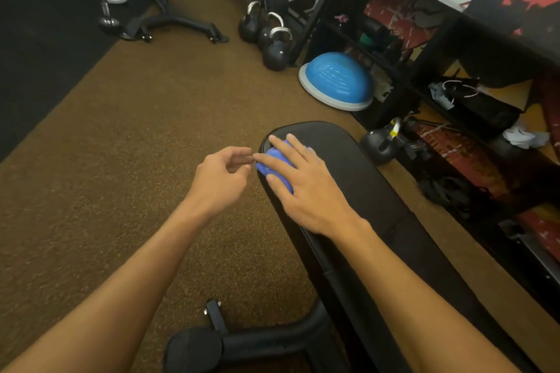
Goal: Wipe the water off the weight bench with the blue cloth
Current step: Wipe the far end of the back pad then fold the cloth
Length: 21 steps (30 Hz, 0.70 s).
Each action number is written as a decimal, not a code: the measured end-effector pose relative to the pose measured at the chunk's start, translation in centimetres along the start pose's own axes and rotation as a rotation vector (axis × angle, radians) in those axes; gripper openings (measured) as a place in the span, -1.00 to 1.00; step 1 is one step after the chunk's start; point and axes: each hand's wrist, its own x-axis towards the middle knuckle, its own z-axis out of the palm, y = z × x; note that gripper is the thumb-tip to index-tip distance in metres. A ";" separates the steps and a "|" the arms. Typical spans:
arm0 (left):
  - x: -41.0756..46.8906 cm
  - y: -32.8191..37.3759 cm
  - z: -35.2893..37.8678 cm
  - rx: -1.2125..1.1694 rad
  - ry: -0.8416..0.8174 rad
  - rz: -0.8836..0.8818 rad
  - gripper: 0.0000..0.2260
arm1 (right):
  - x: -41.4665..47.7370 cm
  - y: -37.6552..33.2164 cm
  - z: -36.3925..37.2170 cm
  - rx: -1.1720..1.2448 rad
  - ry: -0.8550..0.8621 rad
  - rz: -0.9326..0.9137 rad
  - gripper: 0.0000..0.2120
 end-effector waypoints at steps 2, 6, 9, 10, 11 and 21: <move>0.3 0.0 -0.1 -0.021 0.046 -0.013 -0.75 | -0.5 0.2 0.2 -0.008 0.002 0.030 -0.56; 0.5 0.0 -0.1 -0.059 0.069 -0.025 -0.73 | 5.1 0.3 0.2 -0.010 0.019 0.172 -0.55; 0.1 0.1 0.5 -0.117 0.060 -0.011 -0.70 | 6.6 0.0 0.5 -0.019 0.013 0.211 -0.54; 0.1 0.3 0.7 -0.132 0.052 -0.009 -0.69 | 5.6 -0.2 0.6 -0.003 0.017 0.201 -0.54; 0.0 0.4 0.9 -0.142 0.046 -0.004 -0.68 | 3.9 -0.5 0.5 0.010 0.026 0.185 -0.54; -0.6 1.3 1.1 -0.099 0.048 -0.020 -0.72 | -4.2 7.0 -2.2 -0.008 0.097 0.574 -0.49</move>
